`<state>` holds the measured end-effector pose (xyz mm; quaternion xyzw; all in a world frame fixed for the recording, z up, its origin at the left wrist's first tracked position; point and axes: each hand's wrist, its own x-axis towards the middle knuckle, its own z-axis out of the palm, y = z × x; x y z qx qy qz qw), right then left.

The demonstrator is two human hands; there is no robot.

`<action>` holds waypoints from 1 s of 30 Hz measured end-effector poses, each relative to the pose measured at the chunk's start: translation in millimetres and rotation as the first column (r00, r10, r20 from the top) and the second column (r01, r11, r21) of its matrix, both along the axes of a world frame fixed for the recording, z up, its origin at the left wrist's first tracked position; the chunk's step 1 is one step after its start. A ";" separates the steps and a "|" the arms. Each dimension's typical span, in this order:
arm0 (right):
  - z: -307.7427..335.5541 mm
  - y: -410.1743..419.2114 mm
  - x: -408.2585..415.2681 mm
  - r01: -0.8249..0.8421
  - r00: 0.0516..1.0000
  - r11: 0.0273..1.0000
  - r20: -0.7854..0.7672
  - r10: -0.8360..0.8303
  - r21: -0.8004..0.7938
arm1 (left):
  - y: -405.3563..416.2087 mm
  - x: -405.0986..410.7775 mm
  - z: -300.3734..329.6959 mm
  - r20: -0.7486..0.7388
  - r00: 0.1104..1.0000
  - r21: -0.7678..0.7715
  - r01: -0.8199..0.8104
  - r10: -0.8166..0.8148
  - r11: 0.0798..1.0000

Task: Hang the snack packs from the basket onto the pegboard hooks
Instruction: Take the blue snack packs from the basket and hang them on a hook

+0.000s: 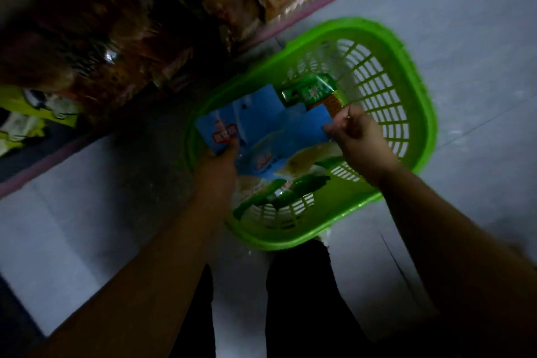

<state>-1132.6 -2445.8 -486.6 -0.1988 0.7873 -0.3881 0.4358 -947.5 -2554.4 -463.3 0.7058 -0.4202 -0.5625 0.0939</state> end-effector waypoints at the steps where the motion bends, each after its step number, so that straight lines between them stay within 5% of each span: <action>1: 28.1 -2.5 4.3 0.017 1.000 0.999 -0.010 -0.017 -0.035 | -3.2 3.2 25.4 0.000 1.000 -0.019 0.002 -0.002 1.000; 6: 188.2 -18.9 28.7 0.097 0.995 0.980 -0.001 -0.099 -0.174 | -19.0 15.7 178.4 -0.196 0.973 -0.029 -0.133 0.125 0.991; 15: 472.0 -84.0 92.0 0.031 0.978 0.880 -0.169 -0.125 -0.473 | -38.7 72.3 462.1 -0.549 0.833 -0.423 -0.352 0.073 0.835; 24: 685.7 -162.4 223.3 -0.134 0.977 0.565 -0.205 -0.063 -0.814 | -72.4 208.0 654.3 -0.654 0.756 -0.627 -0.544 0.002 0.557; 30: 782.0 -209.4 309.8 -0.343 0.935 0.391 -0.350 0.056 -0.854 | -105.1 302.8 747.5 -0.672 0.723 -0.714 -0.577 -0.159 0.396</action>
